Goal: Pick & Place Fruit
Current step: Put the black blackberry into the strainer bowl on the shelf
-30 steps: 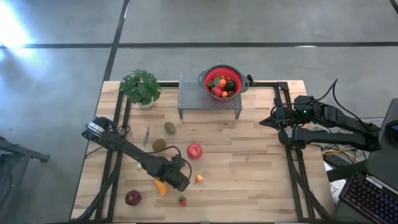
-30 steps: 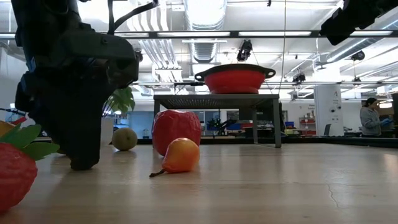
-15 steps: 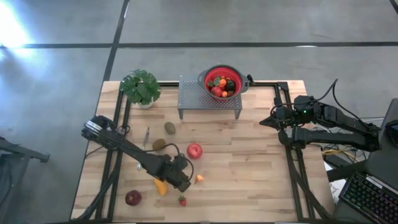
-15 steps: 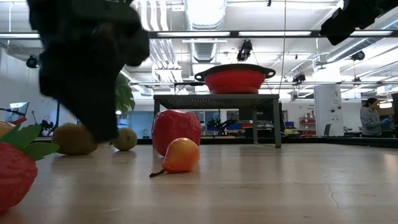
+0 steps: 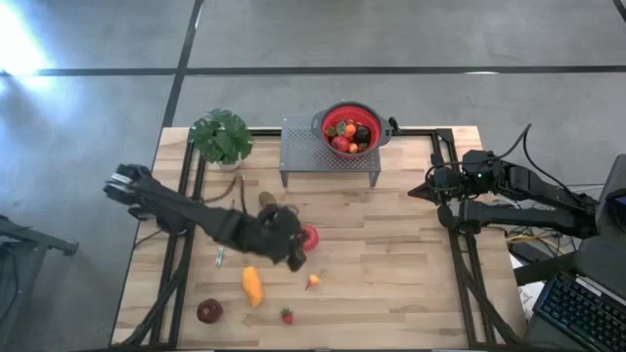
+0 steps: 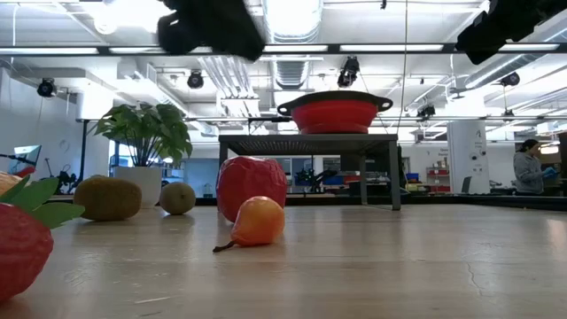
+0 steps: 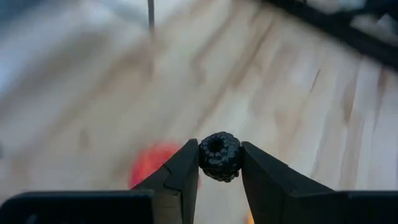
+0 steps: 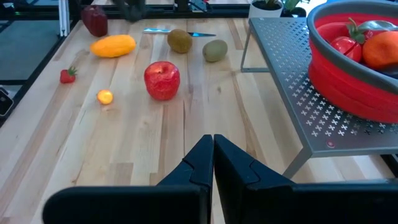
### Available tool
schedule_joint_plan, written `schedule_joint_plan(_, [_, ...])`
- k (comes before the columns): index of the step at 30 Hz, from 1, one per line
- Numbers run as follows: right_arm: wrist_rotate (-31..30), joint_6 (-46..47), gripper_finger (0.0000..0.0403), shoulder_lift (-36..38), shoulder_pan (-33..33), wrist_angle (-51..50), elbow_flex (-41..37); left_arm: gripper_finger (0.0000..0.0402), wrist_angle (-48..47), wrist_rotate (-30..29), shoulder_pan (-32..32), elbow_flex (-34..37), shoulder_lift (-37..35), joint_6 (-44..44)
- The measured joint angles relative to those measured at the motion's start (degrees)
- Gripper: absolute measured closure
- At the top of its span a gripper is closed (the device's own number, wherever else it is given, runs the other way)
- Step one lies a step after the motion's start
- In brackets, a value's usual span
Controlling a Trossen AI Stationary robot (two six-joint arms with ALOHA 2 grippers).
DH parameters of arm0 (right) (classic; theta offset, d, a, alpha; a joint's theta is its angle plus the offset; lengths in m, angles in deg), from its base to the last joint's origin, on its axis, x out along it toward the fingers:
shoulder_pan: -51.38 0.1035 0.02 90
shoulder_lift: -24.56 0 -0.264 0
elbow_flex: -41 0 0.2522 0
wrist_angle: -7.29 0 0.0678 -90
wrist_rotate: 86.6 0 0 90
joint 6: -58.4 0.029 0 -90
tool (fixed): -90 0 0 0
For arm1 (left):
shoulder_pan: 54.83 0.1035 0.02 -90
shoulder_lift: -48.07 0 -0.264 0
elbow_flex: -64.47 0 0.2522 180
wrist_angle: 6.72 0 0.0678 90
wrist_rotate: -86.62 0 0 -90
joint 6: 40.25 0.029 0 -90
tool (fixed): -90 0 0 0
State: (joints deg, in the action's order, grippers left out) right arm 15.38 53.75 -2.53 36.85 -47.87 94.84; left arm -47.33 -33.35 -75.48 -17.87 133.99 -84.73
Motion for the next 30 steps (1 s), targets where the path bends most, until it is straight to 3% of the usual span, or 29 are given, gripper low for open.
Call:
schedule_joint_plan(6, [-0.02,0.14,0.0394,-0.01,-0.02,0.0,0.0,0.0292,10.81,1.21,8.24,-1.71,-3.53,19.8])
schedule_joint_plan(13, [0.0,0.06,0.0394,0.0,0.01,-0.01,0.0,0.0291,12.61,11.34,19.6,-5.59,-3.02,32.35])
schedule_joint_plan(21, [-0.02,0.0,0.0394,0.0,-0.02,-0.01,0.0,0.0293,19.45,20.89,31.72,-6.08,-2.27,39.39])
schedule_joint_plan(30, [-0.02,0.02,0.0394,0.01,-0.02,-0.01,0.0,0.0293,28.7,30.4,40.52,-6.08,-0.85,42.88])
